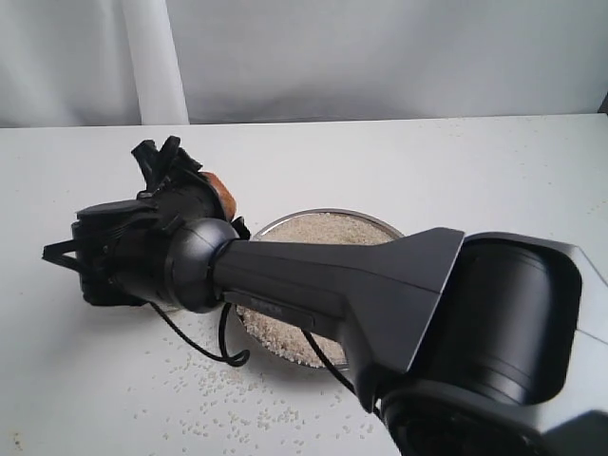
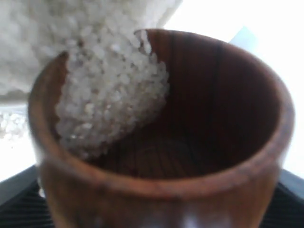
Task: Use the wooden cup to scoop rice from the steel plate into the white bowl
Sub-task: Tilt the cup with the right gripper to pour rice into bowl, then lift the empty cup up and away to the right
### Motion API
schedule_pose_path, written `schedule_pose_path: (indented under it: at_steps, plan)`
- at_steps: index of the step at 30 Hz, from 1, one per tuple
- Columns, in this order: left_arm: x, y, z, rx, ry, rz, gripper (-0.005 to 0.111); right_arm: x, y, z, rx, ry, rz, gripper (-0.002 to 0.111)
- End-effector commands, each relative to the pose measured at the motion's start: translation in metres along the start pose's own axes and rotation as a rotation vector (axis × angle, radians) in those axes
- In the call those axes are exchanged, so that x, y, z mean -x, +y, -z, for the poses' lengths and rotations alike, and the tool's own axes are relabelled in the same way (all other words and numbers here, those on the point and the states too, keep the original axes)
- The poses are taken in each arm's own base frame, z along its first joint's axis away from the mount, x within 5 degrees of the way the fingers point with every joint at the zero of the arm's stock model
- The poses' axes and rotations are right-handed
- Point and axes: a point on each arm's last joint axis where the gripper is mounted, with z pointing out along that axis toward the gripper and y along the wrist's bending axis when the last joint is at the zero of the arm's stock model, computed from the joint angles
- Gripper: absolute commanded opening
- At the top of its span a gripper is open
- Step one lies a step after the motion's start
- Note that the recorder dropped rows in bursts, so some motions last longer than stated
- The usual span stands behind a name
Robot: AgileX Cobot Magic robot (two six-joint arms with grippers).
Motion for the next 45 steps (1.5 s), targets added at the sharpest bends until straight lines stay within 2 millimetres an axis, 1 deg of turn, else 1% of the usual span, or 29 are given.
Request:
schedule_pose_path:
  at_steps: [1,6,10,13,18,23,28,36,39,45]
  plan:
    - [0.000,0.000,0.000,-0.002,-0.007,0.003,0.000,0.004,-0.007,0.017,-0.053,-0.023,0.051,0.000]
    - [0.000,0.000,0.000,-0.002,-0.007,0.003,0.000,0.007,-0.010,0.022,-0.096,-0.014,0.080,0.000]
    - [0.000,0.000,0.000,-0.002,-0.007,0.003,0.000,0.006,-0.014,0.023,-0.132,0.006,0.101,0.000]
    - [0.000,0.000,0.000,-0.002,-0.007,0.003,0.000,0.003,-0.017,0.024,-0.162,0.024,0.117,0.000]
    - [0.000,0.000,0.000,-0.002,-0.007,0.003,0.000,-0.005,-0.028,0.033,-0.198,0.004,0.096,0.000]
    - [0.000,0.000,0.000,-0.002,-0.007,0.003,0.000,-0.009,-0.031,0.037,-0.206,-0.002,0.085,0.000]
    - [0.000,0.000,0.000,-0.002,-0.007,0.003,0.000,-0.009,-0.031,0.036,-0.203,-0.003,0.107,0.000]
    - [0.000,0.000,0.000,-0.002,-0.007,0.003,0.000,-0.017,-0.031,0.028,-0.187,0.017,0.105,0.000]
    - [0.000,0.000,0.000,-0.002,-0.007,0.003,0.000,-0.021,-0.031,0.024,-0.175,0.035,0.152,0.000]
    - [0.000,0.000,0.000,-0.002,-0.007,0.003,0.000,-0.020,-0.030,0.025,-0.162,0.013,0.137,0.000]
